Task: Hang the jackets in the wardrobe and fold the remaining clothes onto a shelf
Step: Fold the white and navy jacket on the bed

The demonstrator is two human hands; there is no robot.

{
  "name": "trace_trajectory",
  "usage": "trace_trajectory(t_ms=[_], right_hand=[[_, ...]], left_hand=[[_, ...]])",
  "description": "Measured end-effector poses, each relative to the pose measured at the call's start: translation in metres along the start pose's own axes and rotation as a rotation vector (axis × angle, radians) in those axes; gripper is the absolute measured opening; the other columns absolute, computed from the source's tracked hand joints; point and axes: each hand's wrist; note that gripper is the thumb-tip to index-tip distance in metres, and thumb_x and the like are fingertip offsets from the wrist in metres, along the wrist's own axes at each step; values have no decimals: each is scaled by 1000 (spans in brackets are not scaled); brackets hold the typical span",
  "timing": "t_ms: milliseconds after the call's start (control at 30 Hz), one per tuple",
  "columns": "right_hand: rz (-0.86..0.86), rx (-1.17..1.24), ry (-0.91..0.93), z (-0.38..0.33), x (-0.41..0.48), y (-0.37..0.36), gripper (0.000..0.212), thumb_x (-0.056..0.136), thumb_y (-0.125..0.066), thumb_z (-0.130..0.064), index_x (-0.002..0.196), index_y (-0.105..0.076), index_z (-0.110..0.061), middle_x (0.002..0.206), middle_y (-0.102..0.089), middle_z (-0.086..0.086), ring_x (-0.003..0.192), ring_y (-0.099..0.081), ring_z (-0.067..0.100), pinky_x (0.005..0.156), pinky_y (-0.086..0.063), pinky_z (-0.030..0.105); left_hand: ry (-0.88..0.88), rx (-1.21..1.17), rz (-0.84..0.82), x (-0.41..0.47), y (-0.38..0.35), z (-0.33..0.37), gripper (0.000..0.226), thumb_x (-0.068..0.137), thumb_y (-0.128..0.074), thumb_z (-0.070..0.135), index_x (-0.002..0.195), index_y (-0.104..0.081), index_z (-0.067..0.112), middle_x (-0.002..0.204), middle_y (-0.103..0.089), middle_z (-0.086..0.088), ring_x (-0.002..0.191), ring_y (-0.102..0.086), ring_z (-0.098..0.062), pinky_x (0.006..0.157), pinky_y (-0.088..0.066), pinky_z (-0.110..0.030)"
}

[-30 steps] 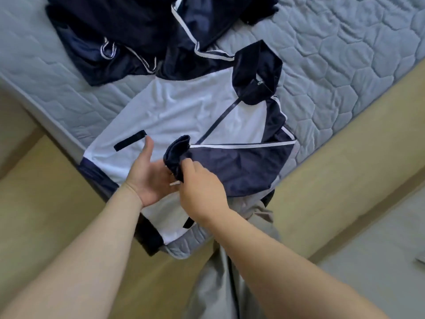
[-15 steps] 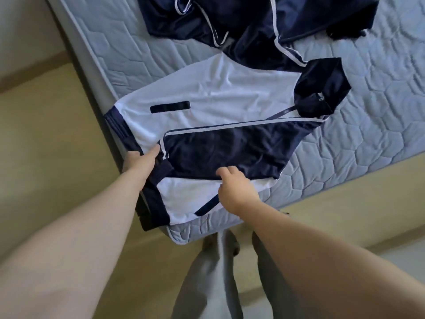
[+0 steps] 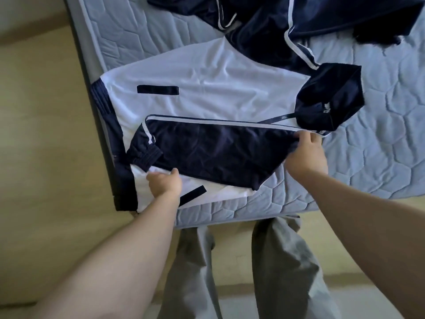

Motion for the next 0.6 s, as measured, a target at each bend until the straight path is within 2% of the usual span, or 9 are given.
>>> trace_trajectory(t_ms=[67,100,233,333,467,600], right_hand=[[-87,-101,87,2,9,6,54,86,-49,-2,137,-44,-21,144,-35,8,115,-50,37,76,-39,39],[-118,-151,121,0,12,7,54,87,-50,-2,138,-44,-20,143,-34,8,114,-50,37,77,-40,40],[-146,-221,218,-11,23,7,51,82,-54,0,130,-44,-15,147,-28,5,109,-51,34,73,-40,39],[-165,-277,279,-18,32,4,52,82,-55,0,130,-42,-16,147,-27,4,96,-55,34,67,-41,39],[-183,-270,194,-26,44,3,50,85,-50,-6,133,-38,-17,135,-36,8,77,-53,34,62,-42,38],[-180,-258,58,-34,57,6,40,91,-40,-17,130,-41,-17,127,-43,11,87,-51,39,74,-40,44]], left_hand=[[-62,18,-1,-3,-8,4,42,92,-70,28,124,-51,6,111,-67,-13,103,-67,-36,80,-49,-37],[-106,33,17,-2,-8,9,44,93,-69,26,128,-51,8,109,-67,-11,104,-67,-34,80,-48,-35],[-239,101,106,12,5,37,72,91,-68,19,154,-33,27,139,-55,-5,113,-63,-30,86,-48,-33],[-252,136,210,31,21,53,78,91,-63,15,158,-24,27,152,-40,-7,121,-58,-34,92,-48,-40],[-223,56,261,50,36,65,85,90,-58,13,161,-13,23,155,-39,-5,130,-54,-31,106,-43,-38],[-147,-96,292,70,48,79,93,89,-58,16,162,0,21,153,-44,-3,130,-55,-30,109,-43,-39]])
Point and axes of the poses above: each hand's wrist, its own x-axis towards the middle knuckle, its own y-axis out of the back of the hand, z = x × y
